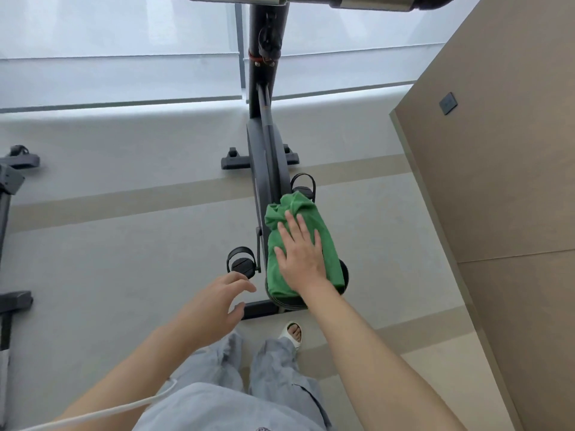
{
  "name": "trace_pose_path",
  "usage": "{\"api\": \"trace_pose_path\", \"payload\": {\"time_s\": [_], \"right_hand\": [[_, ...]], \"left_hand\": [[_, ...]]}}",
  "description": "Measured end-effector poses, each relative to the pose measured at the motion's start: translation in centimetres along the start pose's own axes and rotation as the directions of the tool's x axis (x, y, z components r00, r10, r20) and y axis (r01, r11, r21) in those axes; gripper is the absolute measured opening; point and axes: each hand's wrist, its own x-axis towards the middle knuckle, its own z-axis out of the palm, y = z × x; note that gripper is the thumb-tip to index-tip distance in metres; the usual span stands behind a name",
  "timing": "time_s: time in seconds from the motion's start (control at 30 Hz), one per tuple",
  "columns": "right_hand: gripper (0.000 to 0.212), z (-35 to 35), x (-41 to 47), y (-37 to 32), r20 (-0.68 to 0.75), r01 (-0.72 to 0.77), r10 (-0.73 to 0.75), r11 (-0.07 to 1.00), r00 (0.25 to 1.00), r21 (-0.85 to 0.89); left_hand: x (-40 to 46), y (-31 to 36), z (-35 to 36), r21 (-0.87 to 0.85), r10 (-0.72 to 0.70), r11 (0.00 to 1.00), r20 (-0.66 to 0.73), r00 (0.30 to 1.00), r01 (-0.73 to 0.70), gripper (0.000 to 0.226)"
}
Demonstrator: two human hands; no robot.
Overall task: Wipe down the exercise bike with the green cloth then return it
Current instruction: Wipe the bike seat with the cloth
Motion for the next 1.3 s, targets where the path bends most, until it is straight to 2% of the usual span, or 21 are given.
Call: {"api": "trace_pose_path", "payload": {"time_s": [0.1,0.17,0.3,0.4,0.5,0.63,0.83,1.0,1.2,1.3], "right_hand": [[0.064,-3.3,5.5,1.0,0.139,-0.116,0.097,0.984,0.985,0.135],[0.062,-3.8,6.8,1.3,0.175,-0.131,0.105,0.981,0.979,0.146],[0.067,-2.0,4.0,1.1,0.064,-0.105,0.1,0.991,0.993,0.084],[0.072,-1.1,1.9,1.4,0.034,-0.09,0.089,0.996,0.995,0.012],[0.067,-0.6,-0.9,1.5,-0.046,-0.072,0.069,0.995,0.997,-0.074],[0.062,-0.7,-6.2,1.7,-0.097,-0.088,0.085,0.996,0.992,-0.025],[0.053,-0.1,-12.5,2.2,-0.153,-0.088,0.078,0.994,0.985,-0.059],[0.065,0.2,-7.9,0.8,0.022,-0.107,0.11,0.988,0.994,-0.113],[0.055,-1.2,2.6,-0.9,0.051,-0.164,0.169,0.982,0.984,-0.095],[0.04,-2.1,5.7,-0.7,0.051,-0.183,0.185,0.982,0.981,-0.037]], "left_hand": [[-0.4,0.5,0.4,0.038,0.005,0.999,0.004,1.0,-0.005,0.033],[-0.9,0.9,0.6,0.047,0.002,0.999,-0.003,1.0,-0.002,0.033],[-1.6,1.5,1.1,0.03,-0.012,0.999,-0.009,1.0,0.012,0.032],[-1.9,1.7,1.5,0.025,-0.013,1.0,0.007,1.0,0.013,0.031],[-1.5,1.4,1.3,0.031,0.005,0.999,0.017,1.0,-0.006,0.032],[-0.5,0.9,0.5,0.015,0.019,1.0,0.013,1.0,-0.019,0.034],[0.7,0.5,-0.1,-0.001,0.019,1.0,0.009,1.0,-0.019,0.032],[0.4,-0.1,0.0,-0.011,0.003,1.0,0.019,1.0,-0.003,0.03],[-0.3,-0.3,0.1,0.017,-0.016,1.0,0.002,1.0,0.016,0.031],[-0.7,0.2,0.1,0.027,-0.004,1.0,0.004,1.0,0.004,0.031]]}}
